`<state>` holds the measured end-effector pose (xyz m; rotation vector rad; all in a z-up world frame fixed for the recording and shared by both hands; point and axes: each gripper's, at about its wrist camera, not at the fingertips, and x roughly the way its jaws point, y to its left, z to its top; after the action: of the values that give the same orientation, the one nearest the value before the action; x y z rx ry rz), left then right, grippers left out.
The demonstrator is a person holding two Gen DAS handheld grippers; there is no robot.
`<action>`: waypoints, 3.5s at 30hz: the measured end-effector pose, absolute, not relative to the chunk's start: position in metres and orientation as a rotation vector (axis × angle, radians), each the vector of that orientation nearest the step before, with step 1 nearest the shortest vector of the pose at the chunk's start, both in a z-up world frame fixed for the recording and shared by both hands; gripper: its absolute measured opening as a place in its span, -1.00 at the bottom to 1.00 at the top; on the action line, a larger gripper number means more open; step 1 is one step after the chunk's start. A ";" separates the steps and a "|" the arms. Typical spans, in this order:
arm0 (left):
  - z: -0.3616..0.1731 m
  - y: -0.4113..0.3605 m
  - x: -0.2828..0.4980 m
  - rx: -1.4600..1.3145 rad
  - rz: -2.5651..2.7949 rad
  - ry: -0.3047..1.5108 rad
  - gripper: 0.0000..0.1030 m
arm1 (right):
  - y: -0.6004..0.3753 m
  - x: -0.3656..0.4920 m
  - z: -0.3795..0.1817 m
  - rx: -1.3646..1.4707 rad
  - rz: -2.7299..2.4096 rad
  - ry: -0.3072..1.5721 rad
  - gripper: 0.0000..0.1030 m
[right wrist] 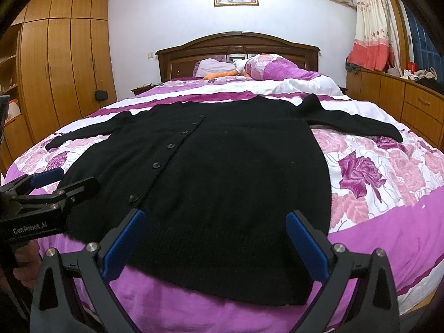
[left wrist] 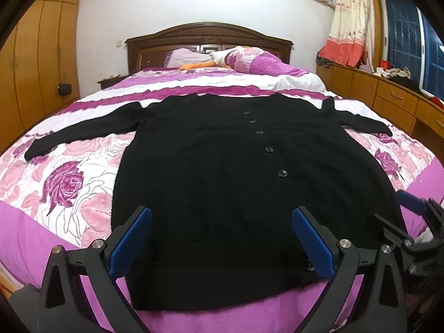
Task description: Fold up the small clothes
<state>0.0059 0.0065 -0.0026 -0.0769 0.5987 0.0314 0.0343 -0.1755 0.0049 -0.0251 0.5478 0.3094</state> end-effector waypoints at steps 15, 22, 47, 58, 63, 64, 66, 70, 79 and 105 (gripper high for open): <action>0.010 0.210 0.033 -0.503 0.225 0.582 0.70 | -0.126 0.059 0.005 -0.031 0.421 0.570 1.00; -0.014 0.343 0.039 -0.832 0.389 0.557 0.68 | -0.091 0.095 0.018 -0.009 0.582 0.560 1.00; -0.062 0.475 0.074 -1.220 0.382 0.282 -1.00 | -0.170 0.244 0.029 0.517 0.608 0.466 1.00; 0.068 0.404 0.182 -0.897 0.254 0.262 -1.00 | -0.230 0.256 0.035 0.511 0.416 0.473 1.00; 0.123 0.287 0.252 -0.723 0.089 0.258 -1.00 | -0.229 0.266 0.036 0.469 0.443 0.563 1.00; 0.127 0.265 0.262 -0.690 0.068 0.263 -1.00 | -0.228 0.264 0.039 0.452 0.453 0.553 1.00; 0.128 0.212 0.285 -0.618 0.011 0.295 -1.00 | -0.228 0.257 0.045 0.412 0.445 0.526 1.00; 0.086 0.104 0.332 -0.470 -0.107 0.445 -1.00 | -0.236 0.248 0.053 0.391 0.416 0.506 1.00; 0.022 -0.006 0.334 -0.209 -0.213 0.621 -1.00 | -0.269 0.245 0.054 0.422 0.454 0.522 1.00; 0.030 -0.050 0.290 -0.078 -0.456 0.713 -0.49 | -0.275 0.256 0.037 0.469 0.447 0.598 1.00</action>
<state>0.2896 -0.0504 0.0305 -0.0780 0.7129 -0.4559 0.2556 -0.2748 0.0369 0.4694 0.5981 0.4466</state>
